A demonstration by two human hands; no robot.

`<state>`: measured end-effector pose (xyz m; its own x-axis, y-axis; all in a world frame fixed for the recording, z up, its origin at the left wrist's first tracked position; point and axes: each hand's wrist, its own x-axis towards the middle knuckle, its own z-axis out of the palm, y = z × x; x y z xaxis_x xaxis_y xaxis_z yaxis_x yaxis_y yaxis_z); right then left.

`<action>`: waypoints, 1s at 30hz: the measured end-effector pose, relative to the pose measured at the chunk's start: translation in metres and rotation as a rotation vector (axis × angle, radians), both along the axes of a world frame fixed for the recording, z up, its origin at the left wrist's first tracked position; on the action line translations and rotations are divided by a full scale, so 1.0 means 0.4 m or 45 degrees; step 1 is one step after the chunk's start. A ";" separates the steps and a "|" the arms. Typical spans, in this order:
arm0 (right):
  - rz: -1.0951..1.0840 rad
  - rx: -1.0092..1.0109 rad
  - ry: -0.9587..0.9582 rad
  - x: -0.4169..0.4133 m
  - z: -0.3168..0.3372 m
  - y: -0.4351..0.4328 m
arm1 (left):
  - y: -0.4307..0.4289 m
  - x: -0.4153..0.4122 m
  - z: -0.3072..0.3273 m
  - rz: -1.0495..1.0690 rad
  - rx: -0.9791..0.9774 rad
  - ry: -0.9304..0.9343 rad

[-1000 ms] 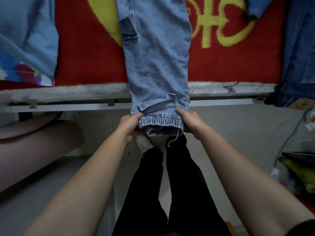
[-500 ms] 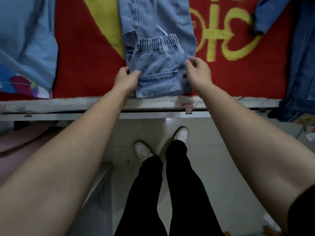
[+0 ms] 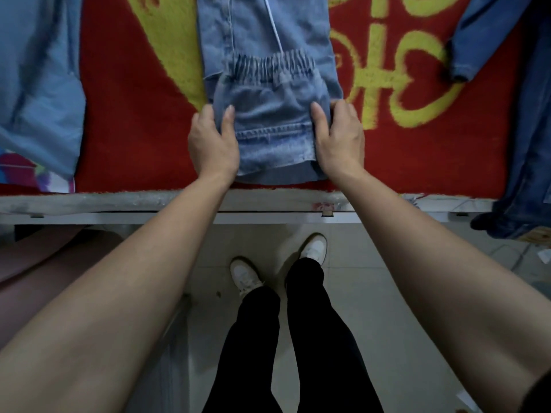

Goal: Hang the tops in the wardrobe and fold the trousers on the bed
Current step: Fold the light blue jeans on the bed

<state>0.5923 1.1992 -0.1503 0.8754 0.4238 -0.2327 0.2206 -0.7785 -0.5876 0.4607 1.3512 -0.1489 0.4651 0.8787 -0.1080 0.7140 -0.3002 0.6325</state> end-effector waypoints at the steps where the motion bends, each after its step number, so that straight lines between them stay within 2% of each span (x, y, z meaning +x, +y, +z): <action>1: -0.023 0.053 -0.052 0.011 0.000 0.015 | 0.008 0.020 0.001 0.027 0.053 -0.031; 3: -0.029 0.051 -0.066 0.037 -0.021 0.039 | 0.029 0.056 -0.015 0.034 0.044 0.011; 6: 0.020 -0.185 0.186 0.081 -0.075 0.051 | 0.077 0.088 -0.068 0.011 -0.189 0.276; 8: 0.012 -0.201 0.290 0.088 -0.092 0.046 | 0.094 0.097 -0.080 0.027 -0.282 0.370; 10: 0.041 -0.157 0.199 0.068 -0.083 0.032 | 0.078 0.097 -0.068 0.050 -0.222 0.375; 12: 0.143 -0.078 -0.049 0.030 -0.068 0.001 | 0.035 0.076 -0.046 -0.001 0.057 0.303; 14: 0.334 -0.038 -0.353 -0.004 -0.058 -0.036 | -0.008 0.040 -0.027 -0.225 0.373 0.229; 16: 0.614 -0.083 -0.486 -0.019 -0.068 -0.059 | -0.024 0.004 -0.040 -0.579 0.464 0.327; 18: 0.877 -0.335 -0.375 -0.022 -0.100 -0.061 | -0.021 -0.017 -0.076 -0.808 0.325 0.565; 21: 0.970 -0.597 -0.114 -0.014 -0.161 -0.041 | -0.011 -0.003 -0.127 -0.823 0.161 0.755; 27: 0.962 -0.554 -0.124 -0.010 -0.158 -0.045 | 0.012 0.006 -0.112 -0.883 0.107 0.725; 30: 0.977 -0.440 -0.235 -0.012 -0.123 -0.068 | 0.019 -0.036 -0.079 -0.974 0.253 0.592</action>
